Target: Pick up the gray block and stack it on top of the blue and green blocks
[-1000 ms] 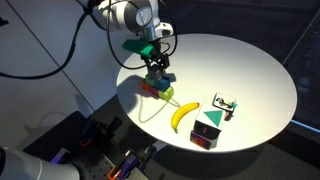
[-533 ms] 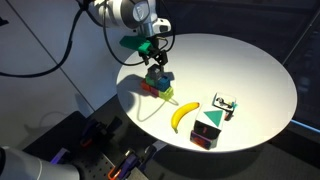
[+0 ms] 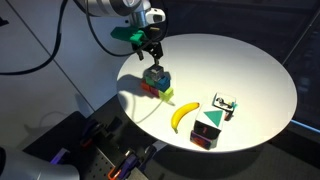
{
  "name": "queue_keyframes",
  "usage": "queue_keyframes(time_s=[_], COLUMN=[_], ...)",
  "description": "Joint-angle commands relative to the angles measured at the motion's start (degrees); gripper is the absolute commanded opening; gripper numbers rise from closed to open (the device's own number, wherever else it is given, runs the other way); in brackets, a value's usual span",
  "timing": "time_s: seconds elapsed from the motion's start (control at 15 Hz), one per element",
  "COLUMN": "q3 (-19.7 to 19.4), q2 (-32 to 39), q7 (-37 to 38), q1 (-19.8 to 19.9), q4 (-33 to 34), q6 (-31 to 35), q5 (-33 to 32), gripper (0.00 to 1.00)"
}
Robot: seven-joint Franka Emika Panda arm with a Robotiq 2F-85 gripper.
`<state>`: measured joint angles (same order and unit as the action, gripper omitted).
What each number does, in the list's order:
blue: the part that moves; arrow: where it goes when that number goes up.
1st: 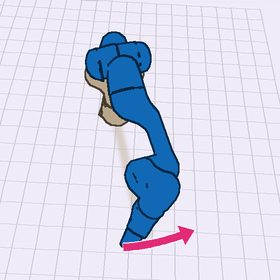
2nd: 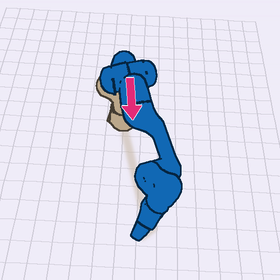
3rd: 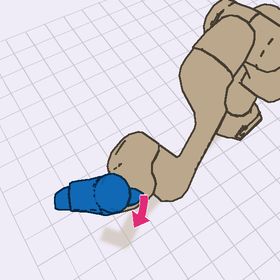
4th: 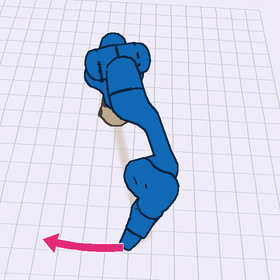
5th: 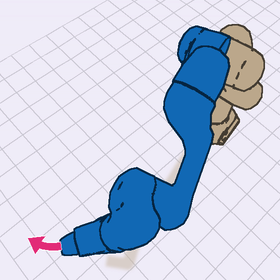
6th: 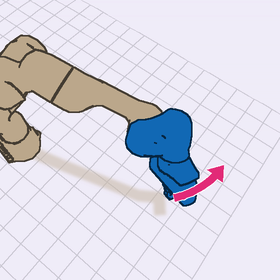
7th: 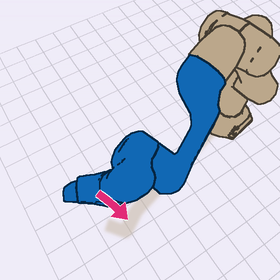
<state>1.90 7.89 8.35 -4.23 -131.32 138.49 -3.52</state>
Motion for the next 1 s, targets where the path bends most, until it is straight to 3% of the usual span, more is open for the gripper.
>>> queue_keyframes(time_s=[0.0,0.93], q3=[0.79,0.94], q2=[-5.55,-21.50], q7=[-0.21,0.53], q1=[-0.27,0.54], q4=[-4.49,-16.86], q6=[-3.73,-10.92], q5=[0.89,6.88], gripper=[1.00,1.00])
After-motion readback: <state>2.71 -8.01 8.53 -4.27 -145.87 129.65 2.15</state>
